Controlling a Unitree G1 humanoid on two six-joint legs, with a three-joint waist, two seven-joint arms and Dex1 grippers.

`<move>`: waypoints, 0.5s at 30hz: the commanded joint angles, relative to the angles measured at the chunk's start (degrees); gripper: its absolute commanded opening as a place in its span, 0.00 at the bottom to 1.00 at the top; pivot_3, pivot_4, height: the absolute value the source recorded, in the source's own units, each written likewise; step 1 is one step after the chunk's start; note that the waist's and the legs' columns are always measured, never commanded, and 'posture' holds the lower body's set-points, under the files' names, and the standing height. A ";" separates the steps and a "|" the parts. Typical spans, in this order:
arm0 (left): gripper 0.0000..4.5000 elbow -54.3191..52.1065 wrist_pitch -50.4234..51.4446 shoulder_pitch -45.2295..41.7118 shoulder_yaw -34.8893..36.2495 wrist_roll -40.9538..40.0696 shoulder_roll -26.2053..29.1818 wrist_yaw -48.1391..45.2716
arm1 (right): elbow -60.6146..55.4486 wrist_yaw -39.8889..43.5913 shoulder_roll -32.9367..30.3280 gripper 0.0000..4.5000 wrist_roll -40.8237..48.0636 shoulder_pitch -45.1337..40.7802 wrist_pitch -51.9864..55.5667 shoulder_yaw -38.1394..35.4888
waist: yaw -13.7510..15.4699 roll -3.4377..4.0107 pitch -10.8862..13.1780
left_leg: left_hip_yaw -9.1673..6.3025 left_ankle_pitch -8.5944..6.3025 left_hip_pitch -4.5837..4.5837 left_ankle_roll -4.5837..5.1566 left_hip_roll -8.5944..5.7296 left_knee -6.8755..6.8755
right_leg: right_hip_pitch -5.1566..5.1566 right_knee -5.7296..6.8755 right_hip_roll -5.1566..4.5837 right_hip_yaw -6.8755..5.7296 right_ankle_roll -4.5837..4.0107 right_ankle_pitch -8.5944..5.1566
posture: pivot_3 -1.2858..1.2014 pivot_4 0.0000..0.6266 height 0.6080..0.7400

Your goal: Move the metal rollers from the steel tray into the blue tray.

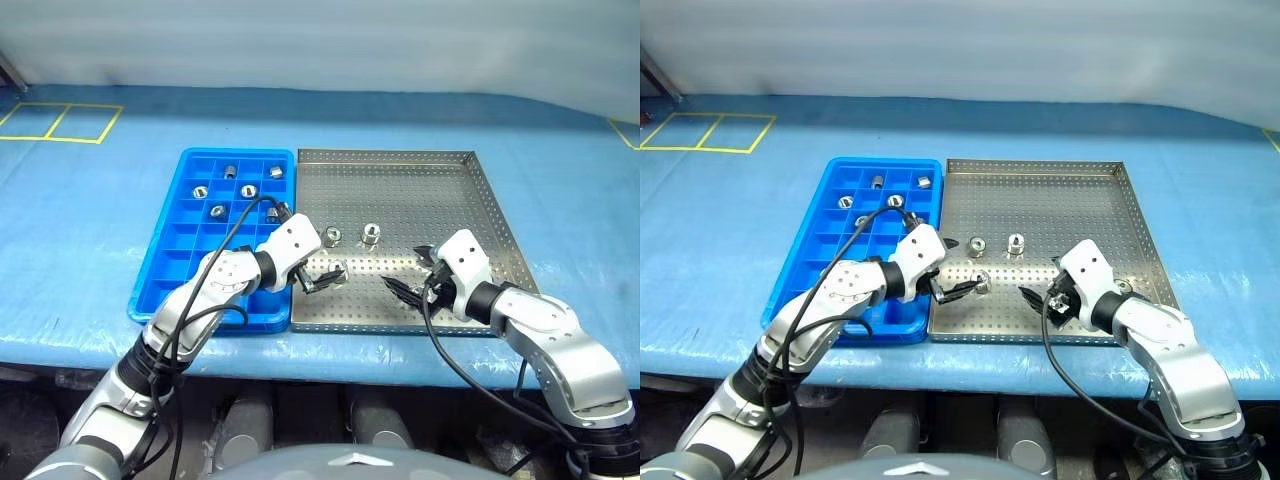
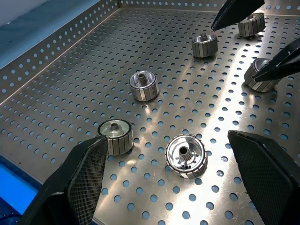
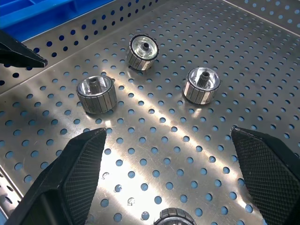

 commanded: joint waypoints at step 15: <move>1.00 -1.16 -0.66 -0.23 0.78 0.89 -0.98 -0.47 | -1.15 -0.60 -0.27 1.00 -0.40 -0.20 -1.77 -0.12 | 0.01 0.00 0.00 | 0.00 0.00 0.00 0.00 0.00 0.01 | 0.01 0.00 0.00 0.00 0.00 0.00 | 0.52 0.24 1.00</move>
